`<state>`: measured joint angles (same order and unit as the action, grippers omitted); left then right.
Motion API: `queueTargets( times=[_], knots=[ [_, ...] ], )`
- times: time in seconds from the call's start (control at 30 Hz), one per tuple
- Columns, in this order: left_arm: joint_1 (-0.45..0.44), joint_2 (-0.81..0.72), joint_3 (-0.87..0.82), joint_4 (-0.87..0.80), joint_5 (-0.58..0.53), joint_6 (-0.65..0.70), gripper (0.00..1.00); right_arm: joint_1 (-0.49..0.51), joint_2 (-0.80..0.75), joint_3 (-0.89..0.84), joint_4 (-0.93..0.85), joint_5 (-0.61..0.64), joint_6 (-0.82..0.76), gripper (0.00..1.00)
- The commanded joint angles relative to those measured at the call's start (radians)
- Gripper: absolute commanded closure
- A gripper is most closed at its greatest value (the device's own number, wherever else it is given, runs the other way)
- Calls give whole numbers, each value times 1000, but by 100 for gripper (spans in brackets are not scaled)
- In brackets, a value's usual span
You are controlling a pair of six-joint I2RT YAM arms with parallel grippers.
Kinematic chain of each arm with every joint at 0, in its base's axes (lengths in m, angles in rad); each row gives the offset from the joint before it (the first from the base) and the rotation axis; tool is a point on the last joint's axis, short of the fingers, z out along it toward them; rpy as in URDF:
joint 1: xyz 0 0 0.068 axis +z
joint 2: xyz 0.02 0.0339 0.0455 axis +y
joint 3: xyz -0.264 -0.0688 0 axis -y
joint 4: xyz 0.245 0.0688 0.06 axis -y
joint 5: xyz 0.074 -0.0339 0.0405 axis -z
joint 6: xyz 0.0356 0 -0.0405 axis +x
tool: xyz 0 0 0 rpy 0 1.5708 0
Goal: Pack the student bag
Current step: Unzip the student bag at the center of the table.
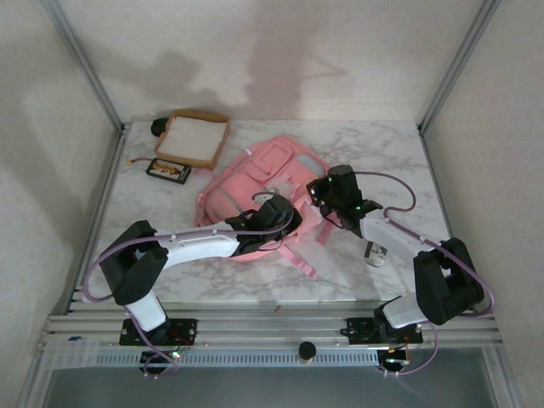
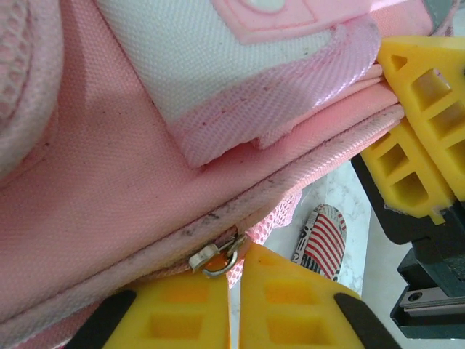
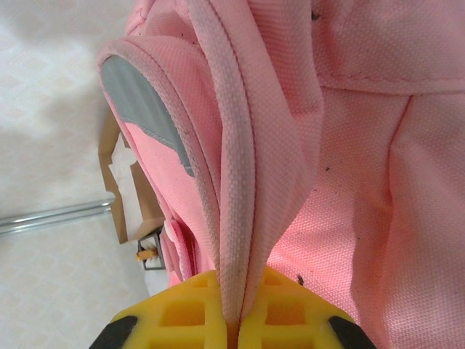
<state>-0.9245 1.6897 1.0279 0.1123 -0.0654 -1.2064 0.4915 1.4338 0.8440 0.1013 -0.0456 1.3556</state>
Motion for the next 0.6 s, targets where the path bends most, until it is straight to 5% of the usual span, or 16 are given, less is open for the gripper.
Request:
queueTargets(
  times=[0.0, 0.57],
  knots=[
    [3, 6, 20, 18, -80, -19, 96, 4, -58, 13, 127, 3, 33, 100],
    [39, -216, -157, -244, 40, 87, 100, -77, -23, 43, 147, -53, 14, 100]
  ],
)
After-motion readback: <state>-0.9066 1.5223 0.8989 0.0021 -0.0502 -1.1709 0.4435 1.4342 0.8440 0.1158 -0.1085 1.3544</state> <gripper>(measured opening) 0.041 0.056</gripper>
